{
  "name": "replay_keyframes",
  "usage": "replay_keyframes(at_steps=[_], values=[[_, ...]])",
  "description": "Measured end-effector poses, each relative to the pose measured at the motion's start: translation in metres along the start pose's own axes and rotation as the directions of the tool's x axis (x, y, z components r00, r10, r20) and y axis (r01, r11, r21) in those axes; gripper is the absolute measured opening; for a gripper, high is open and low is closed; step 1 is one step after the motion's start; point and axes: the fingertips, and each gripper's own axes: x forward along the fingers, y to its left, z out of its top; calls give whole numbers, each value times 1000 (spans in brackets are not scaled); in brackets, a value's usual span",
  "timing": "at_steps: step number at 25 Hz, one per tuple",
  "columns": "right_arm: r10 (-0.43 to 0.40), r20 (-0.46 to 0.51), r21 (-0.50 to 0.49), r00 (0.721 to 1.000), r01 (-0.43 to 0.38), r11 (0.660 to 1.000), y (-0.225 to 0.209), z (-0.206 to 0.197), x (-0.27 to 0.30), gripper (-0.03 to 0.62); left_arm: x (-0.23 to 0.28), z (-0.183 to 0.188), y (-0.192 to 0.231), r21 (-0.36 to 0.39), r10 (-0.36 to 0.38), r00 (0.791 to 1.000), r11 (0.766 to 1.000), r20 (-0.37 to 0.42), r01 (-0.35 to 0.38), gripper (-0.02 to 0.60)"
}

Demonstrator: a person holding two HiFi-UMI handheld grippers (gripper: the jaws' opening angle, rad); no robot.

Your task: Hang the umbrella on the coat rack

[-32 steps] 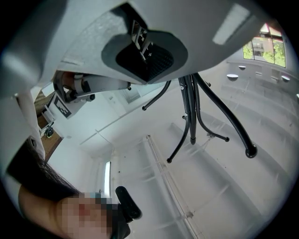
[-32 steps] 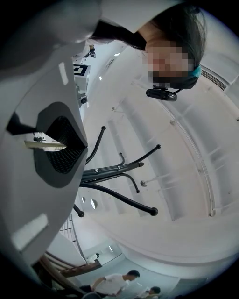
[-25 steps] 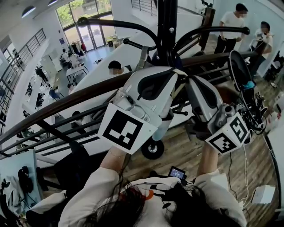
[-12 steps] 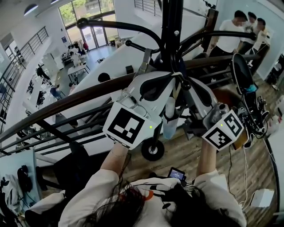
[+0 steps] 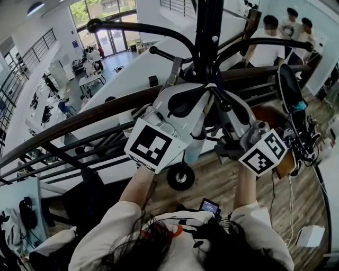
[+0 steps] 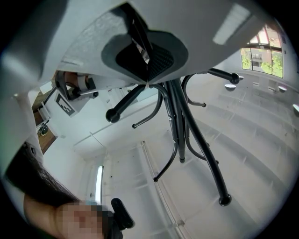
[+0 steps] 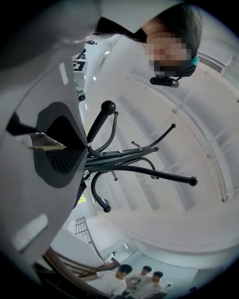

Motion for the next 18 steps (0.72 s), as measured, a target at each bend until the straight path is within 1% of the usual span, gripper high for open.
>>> replay_keyframes(at_steps=[2,5,7,9,10,12,15,18], values=[[0,4,-8,1000,0,1000,1,0,-1,23,0,1,-1,14,1,1000,1000,7,-1,5],[-5,-1,-43,1000,5,999,5,0,-3,23,-5,3,-4,58,14,1000,998,1,-14,21],[-4,4,-56,1000,5,998,9,0,-7,26,-9,0,-7,75,26,999,997,-21,-24,32],[-6,21,-44,1000,7,999,11,1,-11,28,-13,-9,-9,81,42,997,996,-59,-37,32],[-9,25,-37,1000,10,999,12,0,-14,31,-15,-14,-10,72,51,996,996,-72,-46,32],[-21,22,-36,1000,22,999,14,-4,-19,42,-22,-24,-12,29,64,994,998,-84,-61,32],[-47,-1,-40,999,47,998,17,-16,-26,51,-36,-33,-19,-38,53,994,998,-95,-57,32],[-73,-27,-30,997,72,997,21,-33,-33,52,-50,-47,-27,-80,40,991,995,-131,-51,32]])
